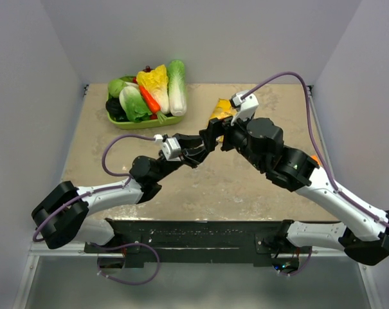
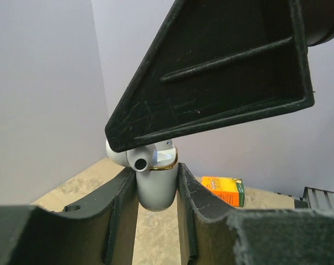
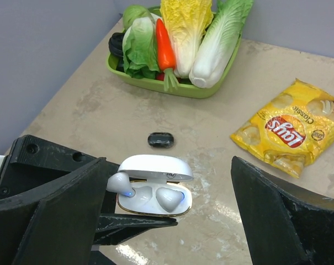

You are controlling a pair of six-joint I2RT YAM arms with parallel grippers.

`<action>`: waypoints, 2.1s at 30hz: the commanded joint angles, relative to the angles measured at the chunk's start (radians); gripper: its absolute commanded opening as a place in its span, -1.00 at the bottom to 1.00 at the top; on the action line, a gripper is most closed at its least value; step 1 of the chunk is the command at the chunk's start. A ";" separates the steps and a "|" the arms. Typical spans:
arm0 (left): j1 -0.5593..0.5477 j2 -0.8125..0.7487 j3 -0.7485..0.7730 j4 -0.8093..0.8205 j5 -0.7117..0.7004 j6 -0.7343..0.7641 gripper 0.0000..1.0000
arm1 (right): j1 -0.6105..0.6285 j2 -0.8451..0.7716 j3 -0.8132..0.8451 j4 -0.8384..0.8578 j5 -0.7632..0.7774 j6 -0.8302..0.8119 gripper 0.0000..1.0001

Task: Insert the wireless bluetooth earbuds into the charging case
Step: Adjust the left earbud in the left side groove of the charging case.

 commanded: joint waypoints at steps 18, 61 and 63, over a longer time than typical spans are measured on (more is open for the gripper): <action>0.002 -0.031 -0.003 0.582 -0.008 0.039 -1.00 | 0.001 -0.029 -0.002 -0.050 0.047 0.010 0.86; 0.002 -0.063 0.009 0.556 0.006 0.037 -1.00 | 0.001 -0.098 -0.048 -0.076 0.049 0.013 0.88; 0.002 -0.063 0.009 0.559 0.001 0.037 -1.00 | 0.001 -0.100 -0.048 -0.077 0.050 0.011 0.89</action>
